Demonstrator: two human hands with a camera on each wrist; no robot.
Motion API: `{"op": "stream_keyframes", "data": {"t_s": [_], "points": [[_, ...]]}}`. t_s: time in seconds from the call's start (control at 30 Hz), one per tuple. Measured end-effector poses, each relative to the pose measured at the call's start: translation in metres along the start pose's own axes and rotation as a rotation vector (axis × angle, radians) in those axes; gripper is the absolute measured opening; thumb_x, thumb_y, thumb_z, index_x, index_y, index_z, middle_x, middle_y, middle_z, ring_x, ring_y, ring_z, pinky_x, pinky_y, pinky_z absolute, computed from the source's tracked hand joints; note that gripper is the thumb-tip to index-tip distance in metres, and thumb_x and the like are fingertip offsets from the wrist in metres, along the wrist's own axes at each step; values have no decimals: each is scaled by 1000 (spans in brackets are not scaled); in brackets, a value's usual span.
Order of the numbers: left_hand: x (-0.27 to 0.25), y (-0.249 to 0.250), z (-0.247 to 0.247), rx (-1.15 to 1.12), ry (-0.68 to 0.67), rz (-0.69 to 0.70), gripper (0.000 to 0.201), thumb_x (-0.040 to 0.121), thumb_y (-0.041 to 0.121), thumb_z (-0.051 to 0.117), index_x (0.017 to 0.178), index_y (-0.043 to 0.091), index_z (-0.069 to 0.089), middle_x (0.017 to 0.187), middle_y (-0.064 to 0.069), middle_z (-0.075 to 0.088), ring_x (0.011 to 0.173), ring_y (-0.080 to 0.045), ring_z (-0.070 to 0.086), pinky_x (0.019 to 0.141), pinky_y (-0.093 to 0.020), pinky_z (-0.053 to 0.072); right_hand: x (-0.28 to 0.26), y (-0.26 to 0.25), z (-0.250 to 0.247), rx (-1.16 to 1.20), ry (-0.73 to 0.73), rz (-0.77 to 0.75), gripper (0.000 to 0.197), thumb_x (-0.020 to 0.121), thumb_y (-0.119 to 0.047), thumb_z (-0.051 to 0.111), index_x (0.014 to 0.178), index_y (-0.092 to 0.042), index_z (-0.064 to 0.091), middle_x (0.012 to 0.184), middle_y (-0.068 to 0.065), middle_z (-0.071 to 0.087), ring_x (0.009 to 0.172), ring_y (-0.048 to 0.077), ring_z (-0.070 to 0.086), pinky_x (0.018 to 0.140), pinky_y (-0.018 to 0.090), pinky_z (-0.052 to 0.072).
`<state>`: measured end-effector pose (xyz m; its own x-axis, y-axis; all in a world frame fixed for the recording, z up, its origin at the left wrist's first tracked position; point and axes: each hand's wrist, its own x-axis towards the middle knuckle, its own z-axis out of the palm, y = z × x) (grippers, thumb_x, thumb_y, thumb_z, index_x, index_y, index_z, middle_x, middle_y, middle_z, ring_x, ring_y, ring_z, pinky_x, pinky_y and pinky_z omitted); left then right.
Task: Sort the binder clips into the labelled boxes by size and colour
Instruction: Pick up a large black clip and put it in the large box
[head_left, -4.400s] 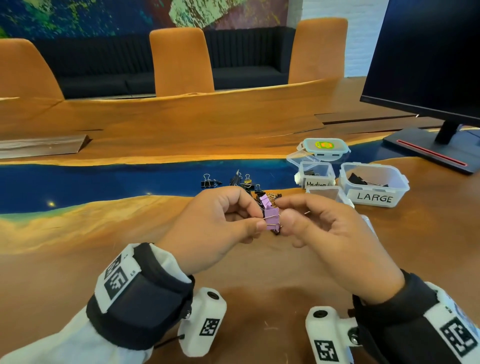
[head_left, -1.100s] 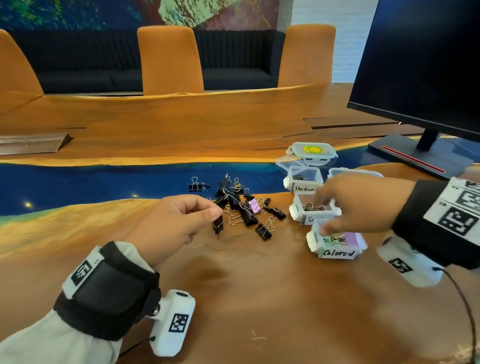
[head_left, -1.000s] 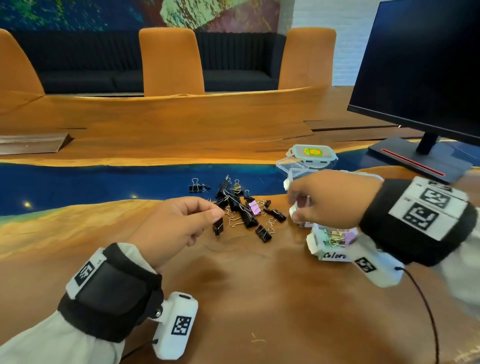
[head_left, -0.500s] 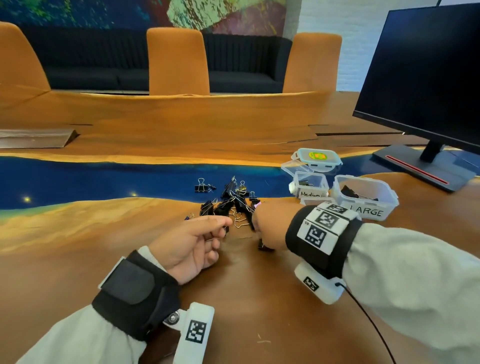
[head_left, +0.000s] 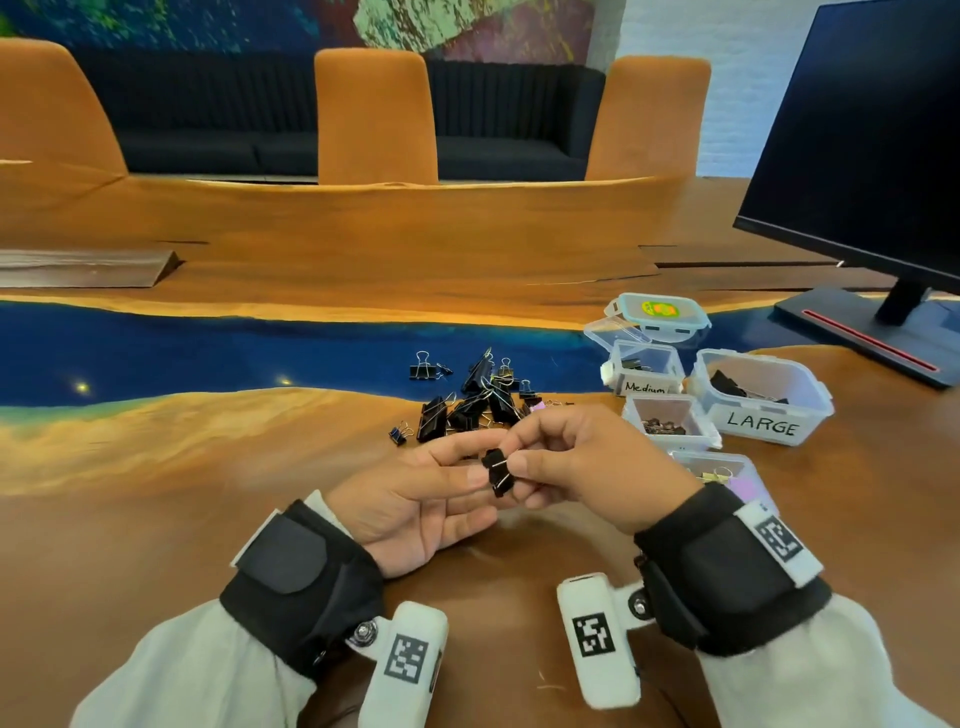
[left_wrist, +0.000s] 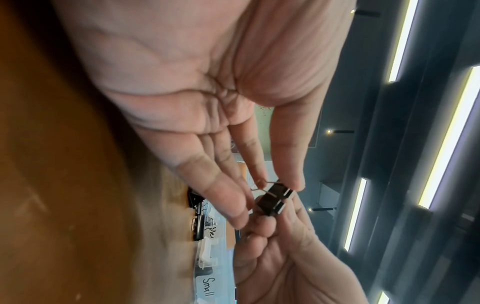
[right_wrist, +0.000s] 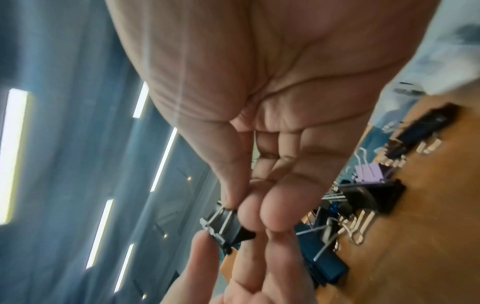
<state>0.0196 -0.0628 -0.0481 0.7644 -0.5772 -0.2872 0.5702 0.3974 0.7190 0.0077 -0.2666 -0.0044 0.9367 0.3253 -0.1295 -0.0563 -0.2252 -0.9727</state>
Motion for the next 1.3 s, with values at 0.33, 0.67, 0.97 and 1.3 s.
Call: {"op": "stream_keyframes", "data": {"t_s": [0.33,0.67,0.97,1.3], "points": [[7,-5,3,30,164,72,18,77,2,69,94,7,65,80,-15,66,72,-21,66,53,-20,56,0,10,9,-294,246,-78,12,91,-11,69,83,-20,72,64,0,68,61,10,66,65,29,59],[8,-4,3,-21,185,76,20,77,0,68,95,7,71,79,-13,66,68,-19,68,53,-20,57,-6,-1,12,-372,312,-224,14,89,-31,69,76,-25,72,68,2,69,65,17,66,66,38,57],[3,-2,5,-14,147,44,11,78,-1,67,83,6,74,78,-16,69,63,-17,71,50,-19,58,0,11,9,-18,49,-122,28,101,-4,51,108,-18,75,87,-1,73,81,13,67,76,30,59],[4,-3,5,-47,176,98,12,76,-4,64,82,5,68,75,-16,68,65,-21,73,51,-19,58,8,24,3,-52,57,-46,15,97,-22,62,83,-18,66,74,10,68,65,21,59,66,36,52]]}}
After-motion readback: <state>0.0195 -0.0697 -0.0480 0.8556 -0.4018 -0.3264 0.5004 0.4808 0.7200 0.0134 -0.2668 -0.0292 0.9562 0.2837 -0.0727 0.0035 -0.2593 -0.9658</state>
